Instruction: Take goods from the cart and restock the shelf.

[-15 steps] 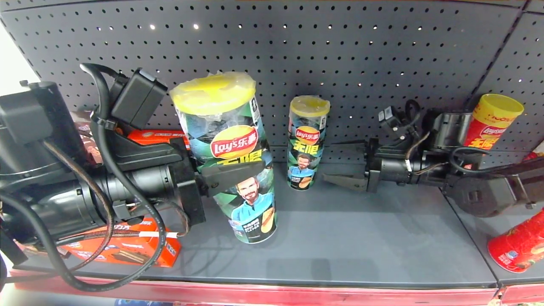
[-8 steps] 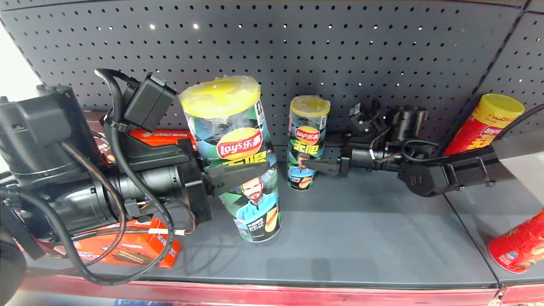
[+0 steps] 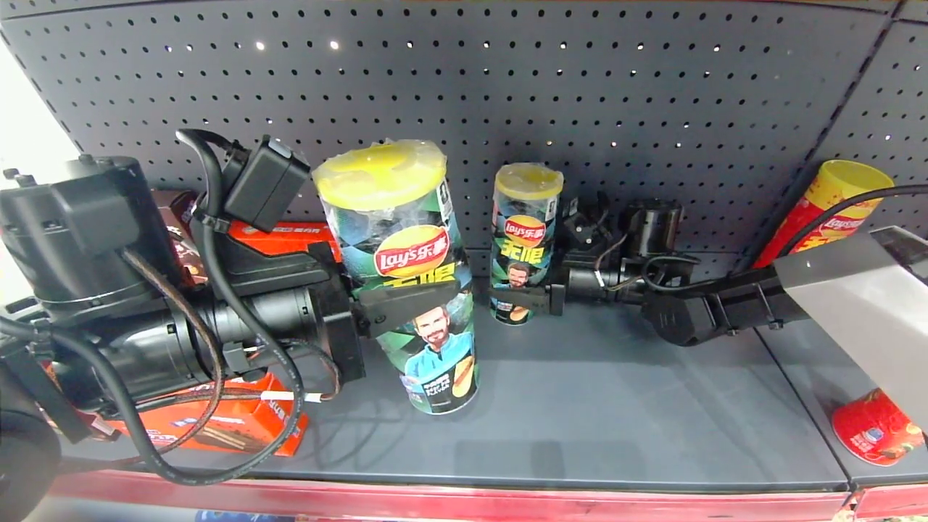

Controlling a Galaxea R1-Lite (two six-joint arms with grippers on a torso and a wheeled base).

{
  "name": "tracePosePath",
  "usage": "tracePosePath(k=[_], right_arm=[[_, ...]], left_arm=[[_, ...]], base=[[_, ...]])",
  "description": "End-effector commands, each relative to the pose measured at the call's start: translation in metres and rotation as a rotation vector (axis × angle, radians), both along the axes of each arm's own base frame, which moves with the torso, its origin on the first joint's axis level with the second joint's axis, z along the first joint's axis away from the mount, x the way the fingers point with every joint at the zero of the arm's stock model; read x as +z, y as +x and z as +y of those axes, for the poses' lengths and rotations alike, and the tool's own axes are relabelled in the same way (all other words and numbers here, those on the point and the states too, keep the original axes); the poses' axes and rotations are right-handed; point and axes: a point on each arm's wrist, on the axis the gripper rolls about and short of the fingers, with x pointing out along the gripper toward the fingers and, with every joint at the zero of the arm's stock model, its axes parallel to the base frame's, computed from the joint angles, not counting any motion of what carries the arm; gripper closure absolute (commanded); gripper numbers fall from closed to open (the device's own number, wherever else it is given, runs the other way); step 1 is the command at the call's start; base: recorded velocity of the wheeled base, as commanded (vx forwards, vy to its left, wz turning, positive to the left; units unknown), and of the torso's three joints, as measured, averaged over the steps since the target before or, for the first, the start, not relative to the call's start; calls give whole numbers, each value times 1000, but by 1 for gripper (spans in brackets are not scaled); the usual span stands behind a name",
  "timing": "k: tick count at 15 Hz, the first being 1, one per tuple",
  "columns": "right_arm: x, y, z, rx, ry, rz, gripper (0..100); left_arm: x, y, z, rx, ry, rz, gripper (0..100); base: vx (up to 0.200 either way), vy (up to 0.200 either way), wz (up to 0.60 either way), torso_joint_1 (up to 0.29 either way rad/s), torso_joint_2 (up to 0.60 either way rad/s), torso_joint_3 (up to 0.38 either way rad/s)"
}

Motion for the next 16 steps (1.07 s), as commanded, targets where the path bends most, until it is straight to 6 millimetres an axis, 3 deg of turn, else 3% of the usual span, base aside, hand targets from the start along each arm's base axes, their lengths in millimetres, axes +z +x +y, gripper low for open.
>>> tracePosePath(k=[1,4,7,9,10,11,14,16], right_arm=[[1,-2,1,3,-1,4,100],[9,-10,-3,3,2,-3,100],[28,-34,-10,10,9,-19,100],[47,-59,-13,26,18,-41,100],[53,-82,-13,43,15,-38,100],[54,-83,-13,43,15,-41,100],[31,-142,-23,40,15,-44,100],[10,-168,-28,41,8,-31,100]], left_arm=[[-1,0,0,0,1,4,100],[-1,1,0,0,3,4,100],[-4,0,0,2,7,11,100],[-7,-2,2,6,13,23,100],[-11,-2,6,17,19,33,100],[-11,-2,6,17,20,35,100],[-9,2,14,54,15,28,100],[-10,5,20,78,16,30,100]], base=[[0,0,0,0,0,0],[0,0,0,0,0,0],[0,0,0,0,0,0],[0,0,0,0,0,0],[0,0,0,0,0,0],[0,0,0,0,0,0],[0,0,0,0,0,0],[0,0,0,0,0,0]])
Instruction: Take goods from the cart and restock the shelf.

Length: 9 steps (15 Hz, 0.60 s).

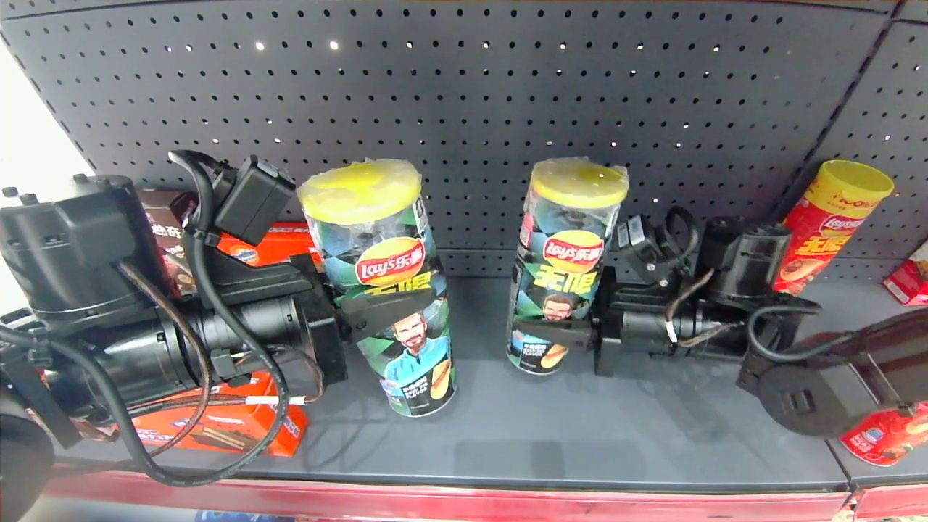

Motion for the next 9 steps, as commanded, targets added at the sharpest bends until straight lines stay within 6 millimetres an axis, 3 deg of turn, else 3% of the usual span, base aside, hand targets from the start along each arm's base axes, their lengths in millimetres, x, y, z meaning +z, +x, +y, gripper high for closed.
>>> tracePosePath(k=[1,5,9], right_arm=[[-15,-50,-10,5,-2,0,100],[-37,-62,-15,3,-28,33,100],[-51,-51,-20,-26,-40,49,100]], left_arm=[[0,2,5,19,-1,0,100],[1,3,6,25,-4,-7,100],[0,5,5,30,-10,-16,100]], base=[[0,0,0,0,0,0],[0,0,0,0,0,0],[0,0,0,0,0,0]])
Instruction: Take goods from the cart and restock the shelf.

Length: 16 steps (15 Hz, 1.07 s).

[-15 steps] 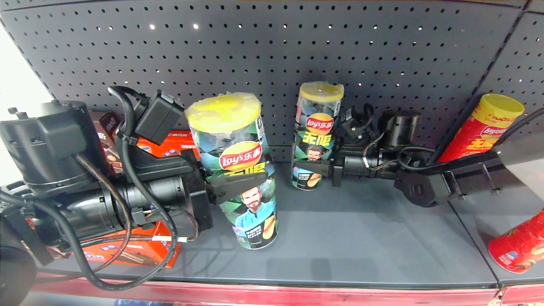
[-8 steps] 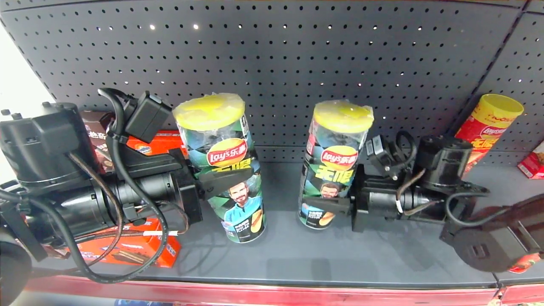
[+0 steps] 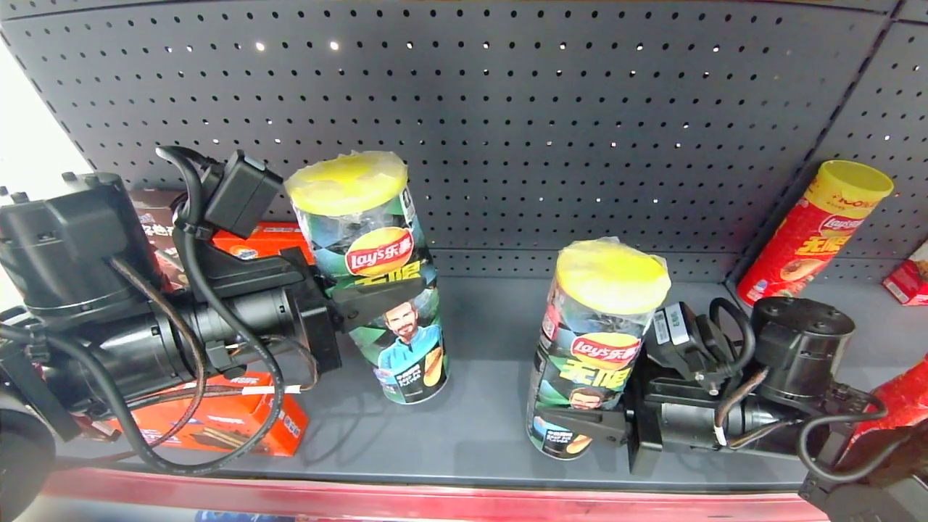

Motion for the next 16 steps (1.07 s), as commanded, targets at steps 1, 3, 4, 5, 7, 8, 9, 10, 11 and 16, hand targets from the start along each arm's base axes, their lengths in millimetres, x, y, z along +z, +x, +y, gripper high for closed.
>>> tracePosePath(k=[1,3,4,5,7,8,9,10,11,16], right_arm=[[-8,8,-3,-21,-13,19,100],[-17,15,-4,-32,-17,10,100],[-18,17,-3,-34,-17,10,100],[-19,18,-2,-32,-16,9,100],[-18,19,1,-25,-14,5,100],[-19,18,2,-22,-15,6,100],[-19,18,3,-20,-15,6,0],[-19,17,4,-17,-15,6,0],[-19,17,4,-17,-15,6,0],[-1,2,-17,-66,5,-33,0]], left_arm=[[-1,1,0,2,1,4,100],[-2,1,0,2,2,7,100],[-2,2,-1,2,3,8,100],[-4,3,-1,2,5,12,100],[-4,3,-2,-1,5,12,100],[-4,3,-2,-1,6,11,100],[-5,3,-1,-1,7,14,100],[-5,3,-1,-1,7,14,100],[-5,3,-1,-1,7,14,100],[-8,0,-1,-4,6,12,100]], base=[[0,0,0,0,0,0],[0,0,0,0,0,0],[0,0,0,0,0,0],[0,0,0,0,0,0],[0,0,0,0,0,0],[0,0,0,0,0,0],[0,0,0,0,0,0],[0,0,0,0,0,0],[0,0,0,0,0,0],[0,0,0,0,0,0]])
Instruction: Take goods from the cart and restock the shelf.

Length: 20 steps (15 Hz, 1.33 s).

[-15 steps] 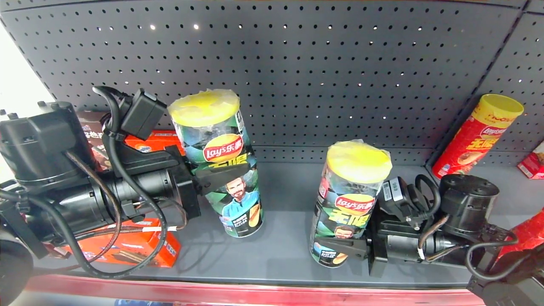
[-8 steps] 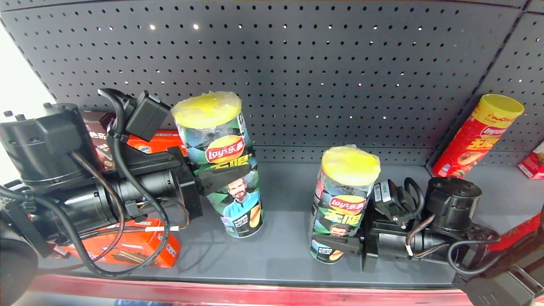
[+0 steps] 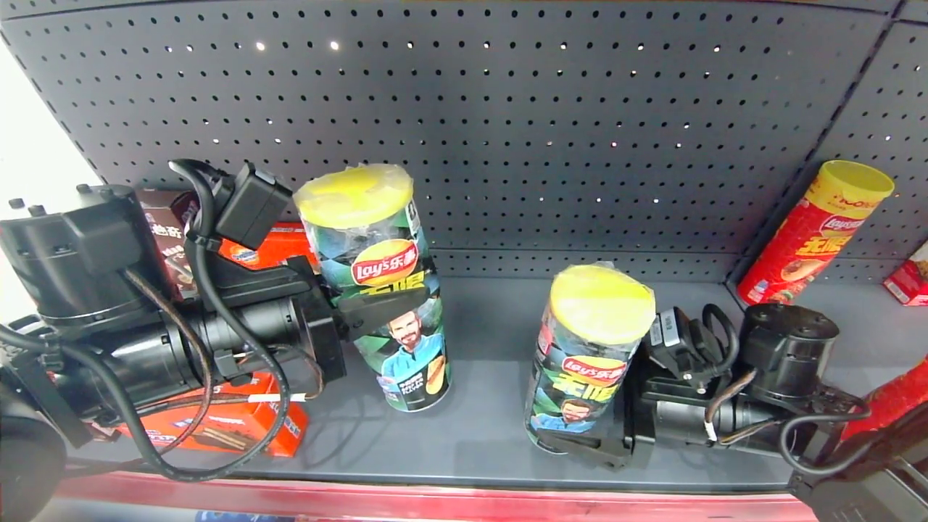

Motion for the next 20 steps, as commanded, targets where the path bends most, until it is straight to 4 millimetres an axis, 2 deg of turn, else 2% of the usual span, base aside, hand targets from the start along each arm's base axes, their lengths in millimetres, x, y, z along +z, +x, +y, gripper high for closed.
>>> tracePosePath(k=[1,4,9,11,13,15,16,17,18,20], right_arm=[[15,-12,-16,-38,20,-38,0],[32,-29,-38,-87,45,-79,0],[66,-77,-62,-168,70,-126,0],[74,-92,-71,-185,77,-137,0],[82,-114,-85,-276,78,-136,0],[81,-142,-100,-371,92,-107,0],[75,-160,-109,-438,108,-104,0],[73,-164,-111,-456,111,-105,0],[56,-186,-123,-574,132,-107,0],[37,-207,-134,-699,161,-74,0]], left_arm=[[-1,-1,0,-3,0,4,100],[-2,-2,-1,-7,1,4,100],[-2,-7,2,-6,1,3,100],[0,-8,2,-6,-2,-3,100],[4,-11,4,-4,-9,-16,100],[6,-13,6,0,-13,-26,100],[7,-13,6,0,-15,-30,100],[8,-13,6,0,-15,-31,100],[9,-14,6,0,-18,-37,100],[11,-19,7,-4,-21,-44,100]], base=[[0,0,0,0,0,0],[0,0,0,0,0,0],[0,0,0,0,0,0],[0,0,0,0,0,0],[0,0,0,0,0,0],[0,0,0,0,0,0],[0,0,0,0,0,0],[0,0,0,0,0,0],[0,0,0,0,0,0],[0,0,0,0,0,0]])
